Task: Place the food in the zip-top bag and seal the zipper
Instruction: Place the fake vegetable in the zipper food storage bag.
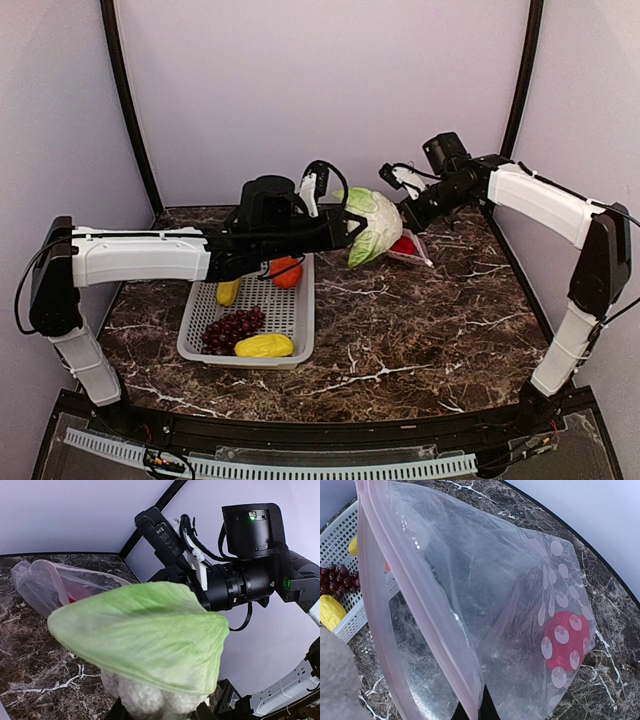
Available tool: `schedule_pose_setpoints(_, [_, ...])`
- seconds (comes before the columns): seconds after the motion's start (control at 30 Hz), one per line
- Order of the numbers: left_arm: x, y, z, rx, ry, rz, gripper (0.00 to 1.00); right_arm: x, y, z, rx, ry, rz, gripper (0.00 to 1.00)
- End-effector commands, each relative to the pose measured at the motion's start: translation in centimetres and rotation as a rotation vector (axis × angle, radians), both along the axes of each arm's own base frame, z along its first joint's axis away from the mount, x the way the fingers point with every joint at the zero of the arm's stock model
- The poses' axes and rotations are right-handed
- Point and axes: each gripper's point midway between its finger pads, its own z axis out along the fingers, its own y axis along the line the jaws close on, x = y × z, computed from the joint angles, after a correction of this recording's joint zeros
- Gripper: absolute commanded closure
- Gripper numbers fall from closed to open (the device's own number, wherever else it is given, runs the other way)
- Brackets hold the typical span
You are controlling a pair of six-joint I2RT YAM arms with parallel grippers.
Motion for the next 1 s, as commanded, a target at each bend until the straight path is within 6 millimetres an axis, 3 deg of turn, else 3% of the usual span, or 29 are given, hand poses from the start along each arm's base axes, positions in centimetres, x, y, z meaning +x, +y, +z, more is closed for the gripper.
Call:
schedule_pose_setpoints(0.0, [1.5,-0.2,3.9,-0.153,-0.002,0.083,0.84,0.0,0.5,0.9,0.031,0.013,-0.015,1.00])
schedule_pose_setpoints(0.17, [2.7,0.4,1.2,-0.098,0.051,0.163,0.88,0.2,0.3,1.3,0.027,0.005,-0.034,1.00])
schedule_pose_setpoints(0.43, [3.3,1.7,-1.3,-0.040,0.112,0.247,0.91,0.6,0.0,1.8,0.023,-0.011,-0.061,1.00])
schedule_pose_setpoints(0.63, [3.7,0.0,-2.3,-0.003,0.163,0.218,0.91,-0.2,0.7,3.2,0.066,-0.020,-0.031,1.00])
schedule_pose_setpoints(0.8, [4.3,-1.8,-2.5,-0.005,0.185,0.188,0.94,-1.1,1.4,2.8,0.043,-0.027,-0.014,1.00])
schedule_pose_setpoints(0.97, [4.2,-3.0,-2.9,0.009,0.228,0.155,0.95,0.2,0.1,3.2,-0.009,-0.083,-0.098,1.00])
